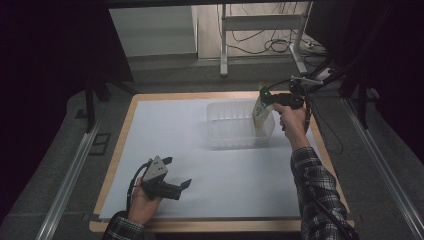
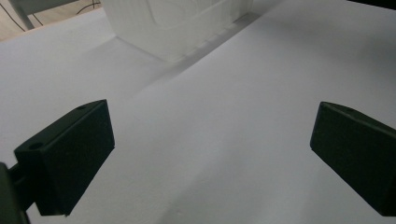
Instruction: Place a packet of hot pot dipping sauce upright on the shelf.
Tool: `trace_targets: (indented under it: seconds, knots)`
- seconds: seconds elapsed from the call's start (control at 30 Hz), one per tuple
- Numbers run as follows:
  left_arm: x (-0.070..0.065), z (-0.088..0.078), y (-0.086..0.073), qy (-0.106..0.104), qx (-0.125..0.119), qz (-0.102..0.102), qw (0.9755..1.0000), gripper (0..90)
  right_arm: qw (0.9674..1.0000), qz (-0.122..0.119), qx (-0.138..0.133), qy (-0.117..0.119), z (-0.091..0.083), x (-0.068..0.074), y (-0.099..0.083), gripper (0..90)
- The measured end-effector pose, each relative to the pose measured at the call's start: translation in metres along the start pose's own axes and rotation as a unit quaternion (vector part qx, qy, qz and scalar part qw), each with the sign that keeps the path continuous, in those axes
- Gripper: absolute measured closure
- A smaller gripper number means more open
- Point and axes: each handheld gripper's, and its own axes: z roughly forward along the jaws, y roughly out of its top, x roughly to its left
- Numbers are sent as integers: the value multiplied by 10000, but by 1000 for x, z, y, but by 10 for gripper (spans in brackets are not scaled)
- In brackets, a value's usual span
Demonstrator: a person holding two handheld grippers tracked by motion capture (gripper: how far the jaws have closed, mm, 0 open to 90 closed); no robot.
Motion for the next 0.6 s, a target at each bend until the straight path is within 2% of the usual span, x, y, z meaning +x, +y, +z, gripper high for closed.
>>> trace_targets:
  seconds: [0.1, 0.13, 0.23, 0.47, 0.5, 0.53, 0.6]
  knots:
    - [0, 0, 0, 0, 8, 3, 10000, 0, 10000, -52, 16, -48, -1, 0, 0, 889]
    - [0, 0, 0, -3, 19, 8, 10000, 0, 9998, -150, -6, -129, -2, 0, 0, 876]
    - [0, 1, 0, -10, 31, 19, 10000, 0, 9997, -230, 4, -112, -2, 1, 0, 847]
    - [-1, 1, 0, -23, 41, 45, 10000, 0, 9976, -641, 112, -235, -3, 10, 2, 704]
    - [-1, 1, 0, -23, 41, 45, 10000, 0, 9976, -641, 112, -235, -3, 10, 2, 704]
    - [-1, 1, 0, -17, 29, 40, 10000, 0, 9968, -737, 116, -286, -4, 12, 2, 657]
    - [-1, 1, 0, -17, 26, 41, 10000, 0, 9967, -747, 117, -297, -4, 12, 2, 635]
